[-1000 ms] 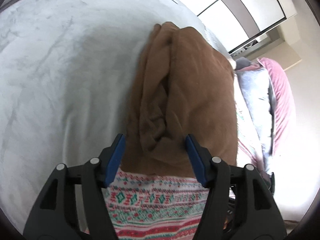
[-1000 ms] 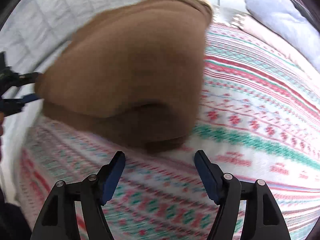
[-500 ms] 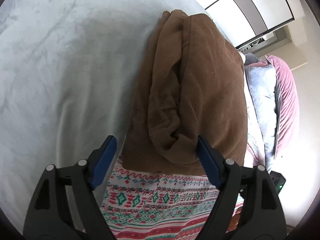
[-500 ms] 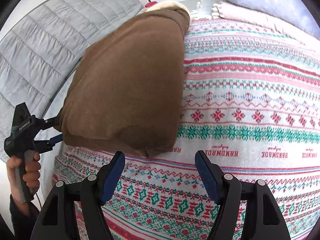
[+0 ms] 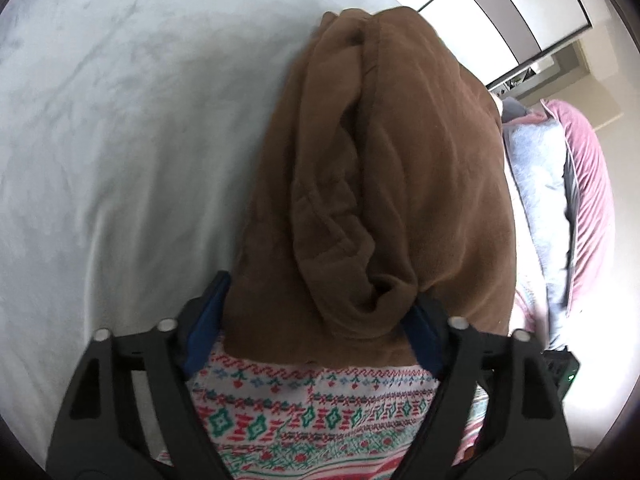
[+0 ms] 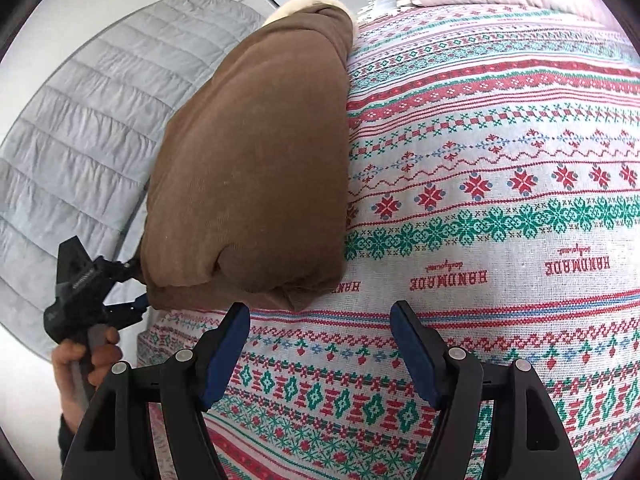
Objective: Fold large clothes
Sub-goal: 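Open both tools and release the folded brown coat bundle, then grasp the coat bundle with the left tool while the right tool grasps the fur hood, then lift the bundle with both tools and carry it toward the grey headboard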
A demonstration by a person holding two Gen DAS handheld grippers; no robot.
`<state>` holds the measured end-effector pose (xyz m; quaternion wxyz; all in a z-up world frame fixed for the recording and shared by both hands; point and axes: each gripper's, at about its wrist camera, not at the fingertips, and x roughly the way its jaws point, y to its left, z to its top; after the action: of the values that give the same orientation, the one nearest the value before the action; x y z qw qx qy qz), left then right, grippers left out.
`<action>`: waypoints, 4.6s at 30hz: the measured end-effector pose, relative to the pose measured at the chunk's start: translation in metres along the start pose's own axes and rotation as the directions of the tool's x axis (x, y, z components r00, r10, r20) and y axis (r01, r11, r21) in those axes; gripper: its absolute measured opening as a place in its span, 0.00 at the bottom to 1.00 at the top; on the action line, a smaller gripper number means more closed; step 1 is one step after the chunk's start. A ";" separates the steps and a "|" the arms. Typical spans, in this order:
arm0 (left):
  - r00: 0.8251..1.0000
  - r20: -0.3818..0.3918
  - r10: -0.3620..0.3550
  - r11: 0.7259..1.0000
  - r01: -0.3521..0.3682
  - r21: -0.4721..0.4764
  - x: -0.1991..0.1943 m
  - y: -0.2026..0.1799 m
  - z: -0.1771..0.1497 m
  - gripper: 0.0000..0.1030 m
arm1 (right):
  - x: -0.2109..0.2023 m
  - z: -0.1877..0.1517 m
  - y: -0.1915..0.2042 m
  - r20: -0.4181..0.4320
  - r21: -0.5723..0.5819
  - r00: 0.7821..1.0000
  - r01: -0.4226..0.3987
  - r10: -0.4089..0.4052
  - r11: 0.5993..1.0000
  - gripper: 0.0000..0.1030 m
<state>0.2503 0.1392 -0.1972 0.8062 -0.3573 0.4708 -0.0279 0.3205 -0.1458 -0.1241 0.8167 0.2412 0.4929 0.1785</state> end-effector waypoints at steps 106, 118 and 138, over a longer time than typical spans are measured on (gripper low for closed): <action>0.885 0.384 0.264 0.950 -0.171 -0.261 -0.187 0.202 0.025 0.36 | 0.212 0.182 0.264 -0.063 -0.185 0.939 -0.345 0.339 0.920 0.43; 0.836 0.393 0.384 0.920 -0.311 -0.236 -0.178 0.193 0.045 0.51 | 0.245 0.183 0.200 -0.114 -0.007 0.952 -0.286 0.284 0.958 0.52; 0.715 0.558 0.421 0.898 -0.417 -0.144 -0.215 0.135 0.071 0.34 | 0.134 0.114 0.183 0.113 -0.077 0.978 -0.167 0.175 0.983 0.54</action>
<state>0.1466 0.3606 -0.0987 0.8938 -0.2358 0.2730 0.2665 0.4725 0.0505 -0.0706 0.8340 0.2653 0.4142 0.2499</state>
